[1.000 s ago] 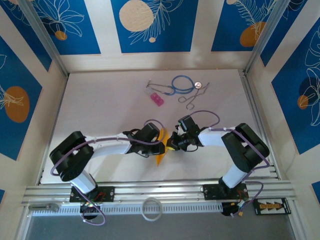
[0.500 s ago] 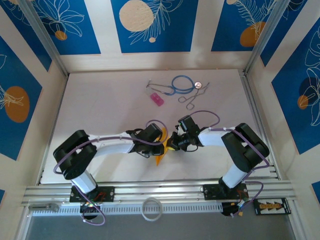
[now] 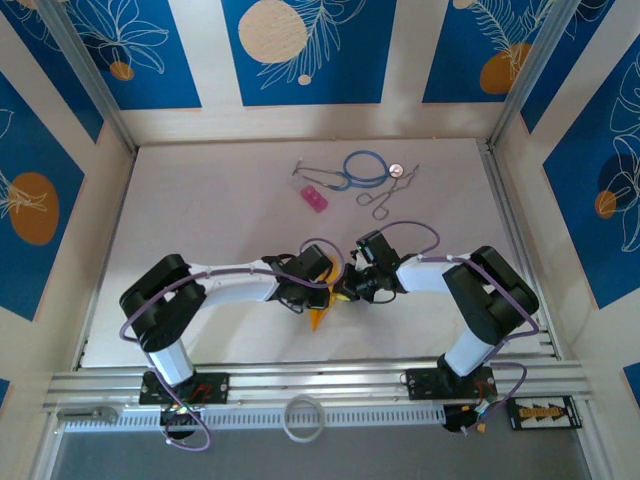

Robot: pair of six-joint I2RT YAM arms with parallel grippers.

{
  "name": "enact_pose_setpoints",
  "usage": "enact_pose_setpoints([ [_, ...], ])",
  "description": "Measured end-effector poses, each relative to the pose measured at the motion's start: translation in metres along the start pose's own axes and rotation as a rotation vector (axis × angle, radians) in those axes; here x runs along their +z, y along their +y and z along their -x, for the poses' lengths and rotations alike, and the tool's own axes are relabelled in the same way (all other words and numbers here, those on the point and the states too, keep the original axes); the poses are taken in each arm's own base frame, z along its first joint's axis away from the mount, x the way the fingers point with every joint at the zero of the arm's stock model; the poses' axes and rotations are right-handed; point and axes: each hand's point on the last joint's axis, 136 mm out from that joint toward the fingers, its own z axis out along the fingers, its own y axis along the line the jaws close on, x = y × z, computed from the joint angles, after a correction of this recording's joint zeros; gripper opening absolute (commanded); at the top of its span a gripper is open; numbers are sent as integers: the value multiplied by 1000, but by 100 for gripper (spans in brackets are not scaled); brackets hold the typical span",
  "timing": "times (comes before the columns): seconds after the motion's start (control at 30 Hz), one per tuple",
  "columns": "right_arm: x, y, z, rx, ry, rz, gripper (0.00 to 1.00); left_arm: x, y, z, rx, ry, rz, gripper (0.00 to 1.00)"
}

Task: Fold a paper plane with a square sheet of paper (pick it up from the middle)
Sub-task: Move a paper plane to the center of the table.

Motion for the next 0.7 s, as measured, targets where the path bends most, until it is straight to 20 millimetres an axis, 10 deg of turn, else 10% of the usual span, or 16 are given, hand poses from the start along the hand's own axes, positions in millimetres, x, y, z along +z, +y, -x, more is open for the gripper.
enact_pose_setpoints([
  [0.7,0,1,-1,-1,7,8,0,4,7,2,48,8,70,14],
])
